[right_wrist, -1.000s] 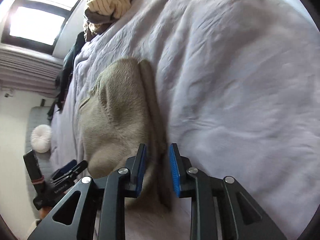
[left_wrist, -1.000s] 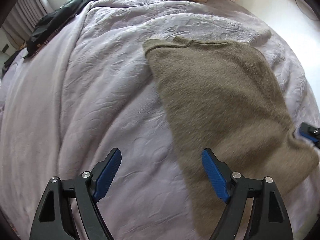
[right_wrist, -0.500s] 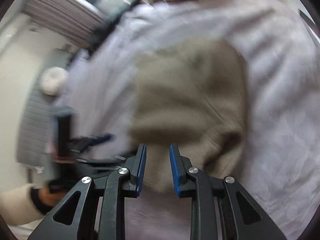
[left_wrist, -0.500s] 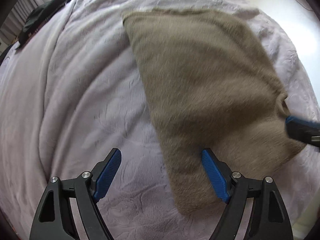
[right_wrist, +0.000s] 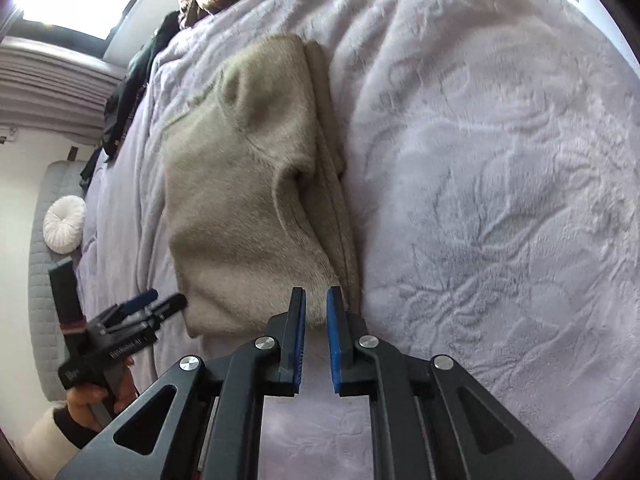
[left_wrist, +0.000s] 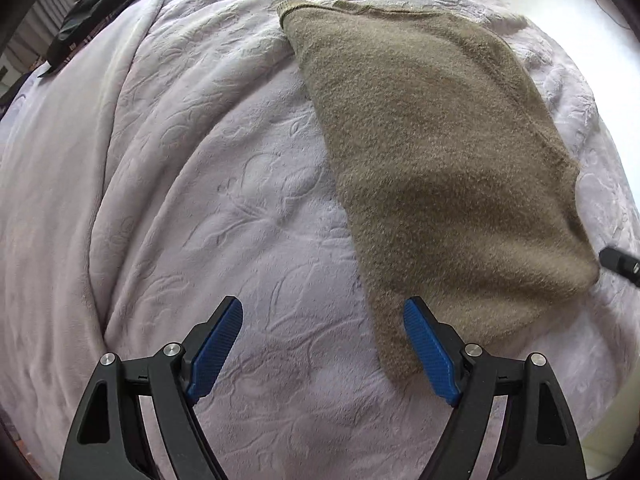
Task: Fold small clothes
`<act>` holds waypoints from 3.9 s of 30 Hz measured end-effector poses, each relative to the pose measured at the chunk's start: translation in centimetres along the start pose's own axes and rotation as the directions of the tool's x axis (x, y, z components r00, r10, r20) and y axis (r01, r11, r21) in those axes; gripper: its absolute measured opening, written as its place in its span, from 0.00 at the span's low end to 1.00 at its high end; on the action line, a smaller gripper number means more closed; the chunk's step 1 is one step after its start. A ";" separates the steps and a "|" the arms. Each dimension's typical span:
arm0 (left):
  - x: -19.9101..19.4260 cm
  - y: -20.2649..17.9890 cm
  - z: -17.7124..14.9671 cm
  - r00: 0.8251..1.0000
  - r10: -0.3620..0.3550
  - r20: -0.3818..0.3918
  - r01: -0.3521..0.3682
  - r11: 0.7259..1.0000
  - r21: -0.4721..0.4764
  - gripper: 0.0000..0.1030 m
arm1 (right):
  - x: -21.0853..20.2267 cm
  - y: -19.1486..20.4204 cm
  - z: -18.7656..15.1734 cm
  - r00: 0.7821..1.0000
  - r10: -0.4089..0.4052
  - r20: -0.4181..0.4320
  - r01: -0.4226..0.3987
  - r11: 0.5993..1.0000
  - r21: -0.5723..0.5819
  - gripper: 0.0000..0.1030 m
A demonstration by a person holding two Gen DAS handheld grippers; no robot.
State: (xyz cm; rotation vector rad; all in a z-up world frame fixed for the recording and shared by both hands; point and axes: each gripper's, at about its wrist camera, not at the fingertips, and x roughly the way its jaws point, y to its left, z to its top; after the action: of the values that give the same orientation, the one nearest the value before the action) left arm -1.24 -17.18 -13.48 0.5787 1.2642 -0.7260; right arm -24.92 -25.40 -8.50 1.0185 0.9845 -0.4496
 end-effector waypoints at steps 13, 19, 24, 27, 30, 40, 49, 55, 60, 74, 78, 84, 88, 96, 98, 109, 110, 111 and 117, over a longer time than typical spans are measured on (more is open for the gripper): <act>0.3 0.5 -1.3 1.000 0.001 -0.030 -0.003 0.999 -0.050 0.81 | 5.7 4.1 3.9 0.973 -0.230 -0.027 0.220 0.953 -0.210 0.17; 0.5 1.1 -2.2 0.999 -0.006 -0.033 0.004 0.998 -0.061 0.81 | 4.2 0.5 4.1 0.992 -0.126 -0.016 0.126 0.992 0.011 0.21; 0.5 1.7 -1.8 0.999 -0.009 -0.039 0.007 0.998 -0.070 0.81 | 2.7 0.3 3.3 0.990 -0.137 -0.024 0.138 0.990 0.030 0.22; 0.1 2.2 -2.0 0.999 -0.008 -0.044 0.005 0.998 -0.070 0.81 | 2.2 0.0 2.8 0.993 -0.118 -0.030 0.120 0.990 0.069 0.26; 0.1 2.3 -2.3 0.999 -0.005 -0.047 0.002 0.998 -0.068 0.81 | 1.4 -0.2 2.1 0.989 -0.146 -0.027 0.148 0.987 0.065 0.55; -0.7 2.9 -3.2 0.998 0.000 -0.059 -0.004 0.997 -0.074 0.81 | 1.4 0.8 0.8 0.988 -0.147 -0.047 0.148 0.988 0.034 0.63; -0.7 2.1 -3.3 0.997 0.003 -0.072 -0.007 0.998 -0.056 0.81 | 1.8 1.1 1.0 0.989 -0.138 -0.059 0.140 0.990 0.029 0.64; -0.8 1.8 -3.1 0.999 0.013 -0.050 -0.016 0.998 -0.063 0.82 | 2.0 1.2 1.3 0.989 -0.134 -0.062 0.136 0.991 0.020 0.64; -1.4 1.8 -2.1 1.000 0.015 -0.019 -0.016 0.997 -0.074 1.00 | 2.0 1.3 1.8 0.991 -0.119 -0.060 0.120 0.993 0.013 0.64; -0.2 5.1 6.0 0.970 -0.239 0.032 0.240 0.947 -0.213 1.00 | 4.6 1.4 11.2 0.990 0.135 -0.051 -0.137 0.989 -0.052 0.76; 1.9 4.3 7.9 0.946 -0.324 0.027 0.322 0.924 -0.206 1.00 | 8.0 0.0 13.7 0.977 0.180 -0.117 -0.183 0.983 -0.016 0.76; 3.9 2.1 8.9 0.926 -0.377 -0.002 0.370 0.910 -0.189 1.00 | 11.0 0.2 14.9 0.934 0.305 -0.184 -0.300 0.952 0.058 0.78; 4.7 0.6 10.1 0.922 -0.386 -0.001 0.381 0.909 -0.170 1.00 | 10.6 2.6 15.2 0.900 0.377 -0.219 -0.390 0.920 -0.021 0.82; 5.5 0.6 10.4 0.910 -0.415 -0.008 0.410 0.900 -0.148 1.00 | 12.3 -0.5 15.5 0.887 0.394 -0.241 -0.403 0.915 0.014 0.81; 5.7 0.8 10.3 0.901 -0.434 -0.008 0.427 0.890 -0.161 1.00 | 13.1 0.0 15.7 0.863 0.445 -0.241 -0.450 0.892 0.036 0.81; 1.9 1.3 9.4 0.878 -0.470 0.091 0.478 0.866 -0.148 0.46 | 14.5 0.4 14.2 0.824 0.547 -0.149 -0.509 0.829 0.233 0.31; 1.2 1.3 9.3 0.876 -0.472 0.098 0.482 0.864 -0.142 0.45 | 14.1 1.0 14.0 0.818 0.557 -0.144 -0.519 0.822 0.235 0.31; 0.6 1.3 9.2 0.875 -0.473 0.103 0.483 0.865 -0.138 0.45 | 13.7 1.6 13.8 0.806 0.575 -0.138 -0.536 0.809 0.241 0.31; -4.1 3.0 6.8 0.857 -0.497 0.133 0.512 0.850 -0.122 0.45 | 10.2 4.3 12.5 0.774 0.619 -0.133 -0.583 0.778 0.235 0.31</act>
State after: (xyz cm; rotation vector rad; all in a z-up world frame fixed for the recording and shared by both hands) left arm 4.80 -19.61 -7.99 0.0703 1.3820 -1.0692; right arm -10.70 -32.92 -12.93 1.5012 0.7398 0.1151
